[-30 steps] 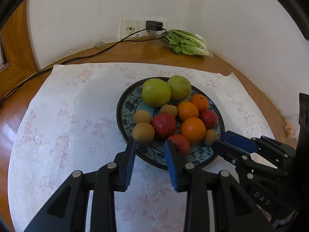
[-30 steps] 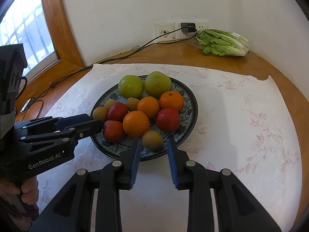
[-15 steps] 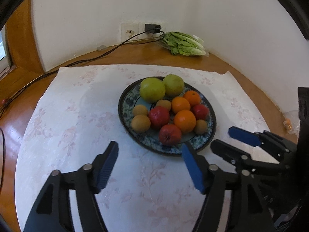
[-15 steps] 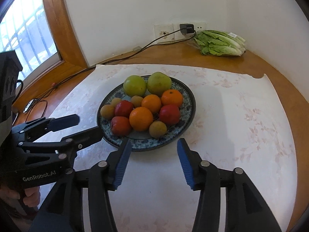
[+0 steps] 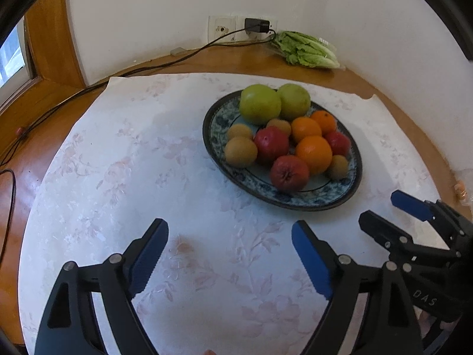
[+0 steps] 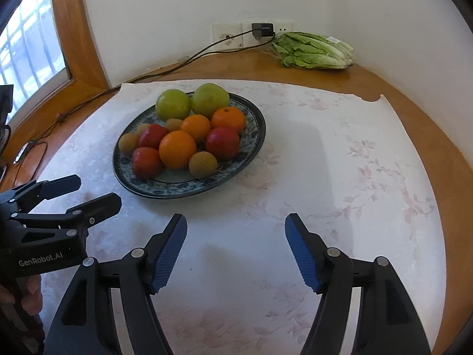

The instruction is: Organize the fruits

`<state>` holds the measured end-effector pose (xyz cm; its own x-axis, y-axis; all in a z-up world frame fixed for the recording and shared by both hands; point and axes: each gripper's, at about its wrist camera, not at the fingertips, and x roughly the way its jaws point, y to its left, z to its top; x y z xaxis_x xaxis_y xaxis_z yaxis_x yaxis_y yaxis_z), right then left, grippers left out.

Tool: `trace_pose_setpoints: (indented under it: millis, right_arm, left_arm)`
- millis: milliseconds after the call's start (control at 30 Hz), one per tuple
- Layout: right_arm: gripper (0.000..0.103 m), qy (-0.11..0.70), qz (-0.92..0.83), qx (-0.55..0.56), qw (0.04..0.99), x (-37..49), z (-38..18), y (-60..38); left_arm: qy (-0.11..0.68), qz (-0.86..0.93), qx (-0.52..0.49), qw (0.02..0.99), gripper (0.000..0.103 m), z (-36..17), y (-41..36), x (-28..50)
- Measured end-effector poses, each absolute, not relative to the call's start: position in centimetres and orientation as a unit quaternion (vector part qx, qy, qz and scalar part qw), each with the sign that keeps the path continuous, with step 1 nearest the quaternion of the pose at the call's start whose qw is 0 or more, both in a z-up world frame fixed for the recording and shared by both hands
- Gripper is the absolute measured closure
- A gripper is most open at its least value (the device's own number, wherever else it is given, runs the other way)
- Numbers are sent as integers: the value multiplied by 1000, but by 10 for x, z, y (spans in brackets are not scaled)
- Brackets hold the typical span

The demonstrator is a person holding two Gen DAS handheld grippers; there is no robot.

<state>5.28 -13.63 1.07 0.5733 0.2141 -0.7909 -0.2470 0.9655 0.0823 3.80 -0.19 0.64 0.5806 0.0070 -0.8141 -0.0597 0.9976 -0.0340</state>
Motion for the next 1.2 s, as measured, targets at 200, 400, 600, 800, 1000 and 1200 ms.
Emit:
trace_pose_setpoints:
  millis: [200, 400, 600, 800, 1000, 1200]
  right_arm:
    - [31, 449, 124, -17, 885, 56, 0, -137]
    - [26, 449, 128, -23, 884, 56, 0, -134]
    - [25, 449, 122, -40, 884, 54, -2, -128]
    - [21, 448, 114, -38, 886, 55, -3, -131]
    - [21, 448, 114, -38, 886, 55, -3, -132]
    - [21, 448, 114, -38, 886, 55, -3, -132]
  left_arm:
    - [465, 22, -22, 885, 14, -2, -4, 42]
    - [453, 29, -4, 891, 7, -7, -10, 43]
    - [449, 33, -2, 893, 5, -8, -10, 44]
    - [446, 35, -1, 894, 4, -8, -9, 43]
    - [447, 39, -2, 894, 2, -9, -7, 43]
    - [447, 39, -2, 894, 2, -9, -7, 43]
